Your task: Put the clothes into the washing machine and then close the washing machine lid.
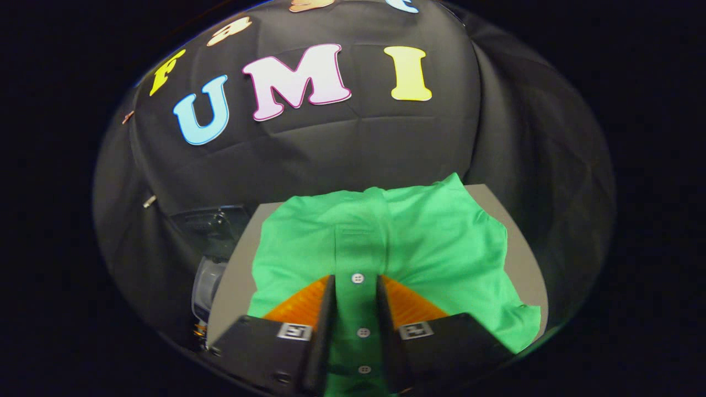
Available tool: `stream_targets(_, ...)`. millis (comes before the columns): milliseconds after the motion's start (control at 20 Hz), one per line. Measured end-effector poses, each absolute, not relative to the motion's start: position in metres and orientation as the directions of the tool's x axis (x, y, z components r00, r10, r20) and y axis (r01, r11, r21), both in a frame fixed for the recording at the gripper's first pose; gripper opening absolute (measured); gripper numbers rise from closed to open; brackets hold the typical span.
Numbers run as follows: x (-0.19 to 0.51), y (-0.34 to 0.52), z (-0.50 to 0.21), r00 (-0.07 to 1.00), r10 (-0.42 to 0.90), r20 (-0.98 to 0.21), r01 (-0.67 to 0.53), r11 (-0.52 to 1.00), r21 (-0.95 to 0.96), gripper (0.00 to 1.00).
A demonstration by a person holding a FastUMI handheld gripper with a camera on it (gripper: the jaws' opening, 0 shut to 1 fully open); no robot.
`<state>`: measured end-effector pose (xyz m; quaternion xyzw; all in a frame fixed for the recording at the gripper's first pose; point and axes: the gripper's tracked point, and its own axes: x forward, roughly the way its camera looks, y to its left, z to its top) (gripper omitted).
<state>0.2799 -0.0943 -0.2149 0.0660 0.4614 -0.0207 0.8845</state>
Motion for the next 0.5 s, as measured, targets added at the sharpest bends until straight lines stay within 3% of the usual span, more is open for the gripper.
stream_targets(100,0.282,-0.094,-0.216,0.571,0.036,-0.82,0.097,0.989,0.112,0.16)
stream_targets(150,0.284,-0.097,-0.214,0.581,0.039,-0.813,0.093,0.989,0.114,0.16)
stream_targets(200,0.282,-0.095,-0.215,0.585,0.041,-0.81,0.09,0.989,0.116,0.05)
stream_targets(500,0.284,-0.095,-0.204,0.642,0.025,-0.767,0.073,0.993,0.094,0.05)
